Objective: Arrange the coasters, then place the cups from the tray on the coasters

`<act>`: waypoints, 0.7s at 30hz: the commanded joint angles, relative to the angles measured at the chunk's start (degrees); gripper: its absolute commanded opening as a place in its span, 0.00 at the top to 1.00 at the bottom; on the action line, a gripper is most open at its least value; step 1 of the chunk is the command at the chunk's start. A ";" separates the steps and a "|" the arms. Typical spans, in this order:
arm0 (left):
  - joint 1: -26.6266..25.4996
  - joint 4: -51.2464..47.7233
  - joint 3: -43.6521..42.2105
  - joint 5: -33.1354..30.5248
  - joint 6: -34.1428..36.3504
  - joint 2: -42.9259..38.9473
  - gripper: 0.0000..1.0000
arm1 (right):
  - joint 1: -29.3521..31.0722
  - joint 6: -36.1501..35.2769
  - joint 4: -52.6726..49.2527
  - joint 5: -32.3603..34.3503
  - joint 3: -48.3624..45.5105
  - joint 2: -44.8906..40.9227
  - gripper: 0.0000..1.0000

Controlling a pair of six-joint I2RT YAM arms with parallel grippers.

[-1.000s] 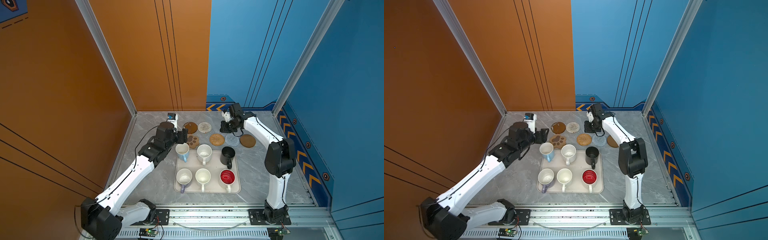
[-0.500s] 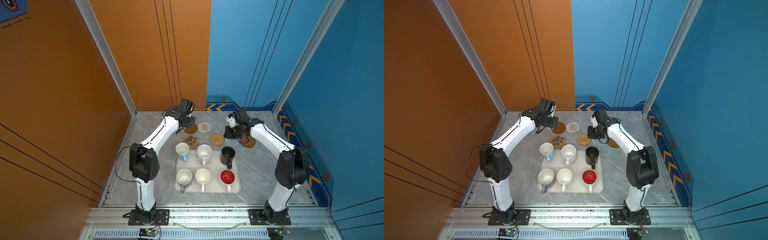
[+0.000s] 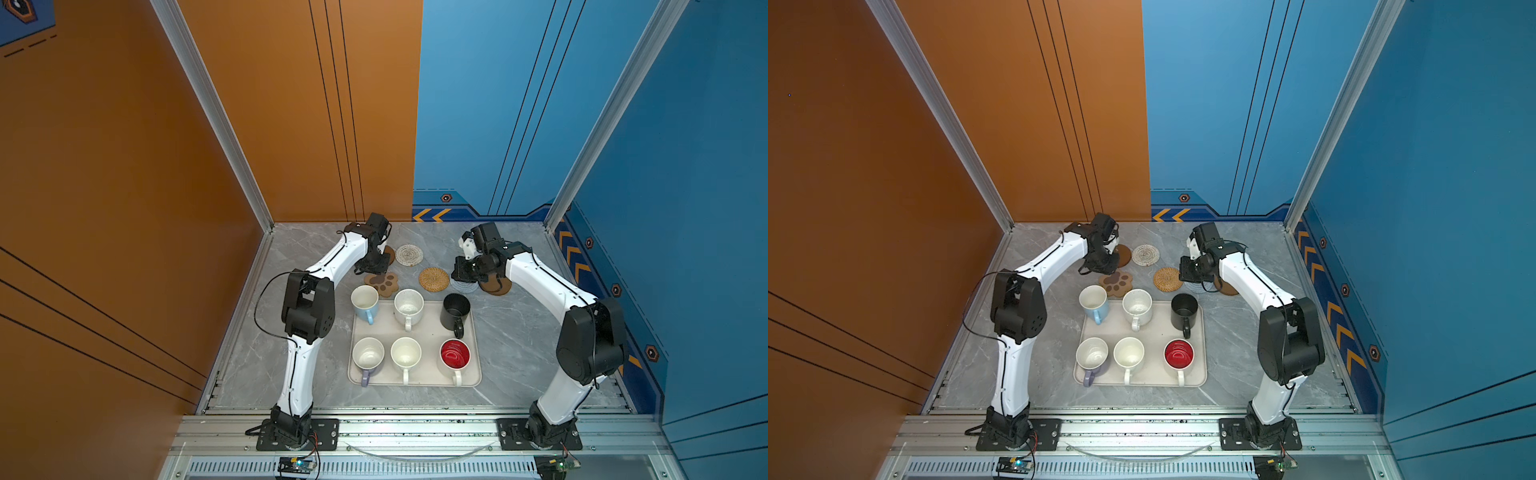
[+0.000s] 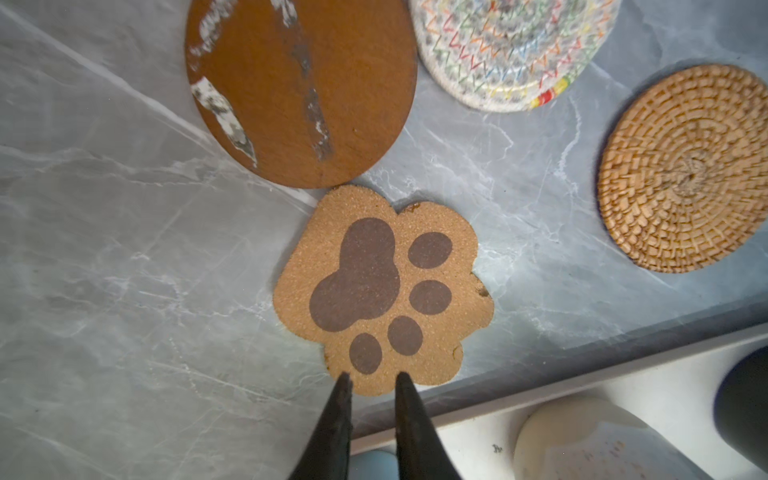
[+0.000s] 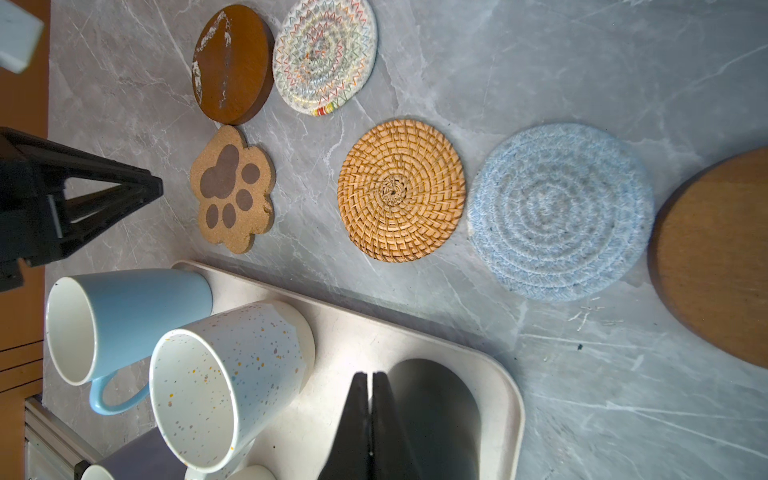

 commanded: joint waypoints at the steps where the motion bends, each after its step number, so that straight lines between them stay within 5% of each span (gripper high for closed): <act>1: 0.36 -2.00 2.34 2.02 0.08 2.38 0.82 | -0.31 1.19 1.22 -0.01 -1.19 -1.65 1.00; 21: -0.77 -4.55 7.78 1.02 -0.39 10.68 0.91 | -0.91 1.19 1.14 -0.52 -1.81 -1.46 1.00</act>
